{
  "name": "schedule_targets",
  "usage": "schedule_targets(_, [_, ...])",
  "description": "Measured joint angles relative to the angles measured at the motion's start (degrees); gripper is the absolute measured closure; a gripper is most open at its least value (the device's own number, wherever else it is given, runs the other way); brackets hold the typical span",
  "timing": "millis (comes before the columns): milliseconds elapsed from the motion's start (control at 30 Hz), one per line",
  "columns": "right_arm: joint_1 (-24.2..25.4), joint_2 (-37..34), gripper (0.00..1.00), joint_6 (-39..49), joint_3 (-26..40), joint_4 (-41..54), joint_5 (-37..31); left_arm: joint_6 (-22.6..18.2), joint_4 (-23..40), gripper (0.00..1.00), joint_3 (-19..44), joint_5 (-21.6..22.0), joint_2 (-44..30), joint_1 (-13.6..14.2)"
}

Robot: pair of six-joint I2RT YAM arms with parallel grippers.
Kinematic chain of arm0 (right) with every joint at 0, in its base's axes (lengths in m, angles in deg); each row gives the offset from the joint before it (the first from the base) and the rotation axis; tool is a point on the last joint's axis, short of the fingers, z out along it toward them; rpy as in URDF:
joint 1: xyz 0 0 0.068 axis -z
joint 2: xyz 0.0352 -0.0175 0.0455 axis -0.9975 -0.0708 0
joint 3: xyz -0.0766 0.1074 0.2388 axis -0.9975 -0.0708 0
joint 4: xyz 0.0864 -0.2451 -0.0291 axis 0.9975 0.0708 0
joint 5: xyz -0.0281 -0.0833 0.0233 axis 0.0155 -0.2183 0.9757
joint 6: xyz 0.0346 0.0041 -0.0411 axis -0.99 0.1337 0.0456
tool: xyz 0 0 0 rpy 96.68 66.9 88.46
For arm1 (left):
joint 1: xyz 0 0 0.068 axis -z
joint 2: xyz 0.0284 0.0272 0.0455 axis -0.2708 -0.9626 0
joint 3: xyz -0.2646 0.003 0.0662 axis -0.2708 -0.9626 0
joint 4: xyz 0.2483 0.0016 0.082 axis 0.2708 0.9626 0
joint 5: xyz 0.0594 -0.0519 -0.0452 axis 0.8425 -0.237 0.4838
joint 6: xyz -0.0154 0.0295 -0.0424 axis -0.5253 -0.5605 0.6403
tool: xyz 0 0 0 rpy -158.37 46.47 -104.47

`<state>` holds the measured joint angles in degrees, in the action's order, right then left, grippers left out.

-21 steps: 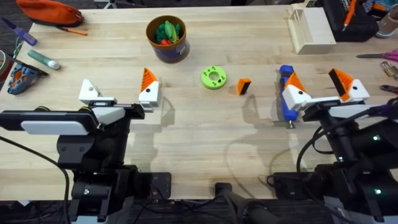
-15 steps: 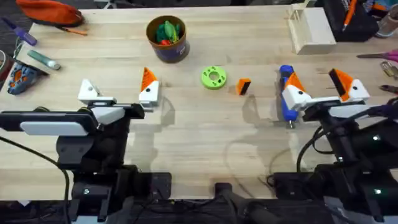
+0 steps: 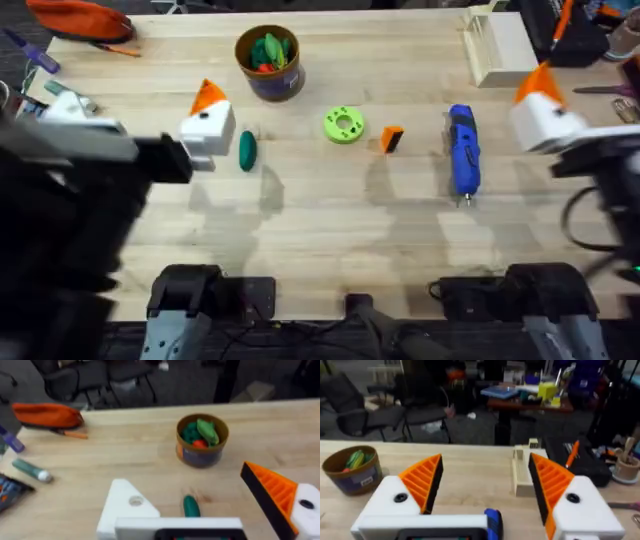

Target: Pick up the gripper from the table and insert it into the empty holder that is missing its gripper. Then pick up a screw, insert it into the mounting hole, and use the screwdriver to tighten it. Finally, clean up the table by picking up the vegetable and placing it into the bucket.

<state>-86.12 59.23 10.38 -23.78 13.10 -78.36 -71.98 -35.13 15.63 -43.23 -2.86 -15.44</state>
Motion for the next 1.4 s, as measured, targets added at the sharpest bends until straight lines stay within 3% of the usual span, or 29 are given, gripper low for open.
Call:
schedule_targets(133, [0.0, -7.4, 0.035, 0.0, 12.1, 12.9, 0.0, -0.1, 10.5, 0.015, 11.0, 0.0, -11.3, 0.0])
schedule_targets(333, [0.0, -23.3, 0.035, 0.0, 26.3, 32.1, 0.0, -0.1, 21.0, 0.015, 21.7, 0.0, -26.3, 0.0])
schedule_targets(567, [0.0, -38.0, 0.035, 0.0, 36.1, 46.6, 0.0, -0.3, 25.5, 0.015, 26.4, 0.0, -39.1, 0.0])
schedule_targets(733, [0.0, -43.4, 0.035, 0.0, 37.1, 47.9, 0.0, -0.3, 26.5, 0.015, 26.4, 0.0, -46.5, 0.0])
schedule_targets(900, [0.0, -43.7, 0.035, 0.0, 37.1, 48.2, 0.0, -0.3, 26.0, 0.015, 26.5, -0.5, -52.6, 0.0])
schedule_targets(1200, [0.0, -43.7, 0.035, 0.0, 37.1, 48.2, 0.0, -0.3, 22.4, 0.015, 26.7, -3.8, -74.2, 0.0])
schedule_targets(1400, [0.0, -43.7, 0.037, 0.0, 37.1, 48.2, 0.0, -0.5, 21.5, 0.013, 26.8, -5.1, -82.5, 0.0])
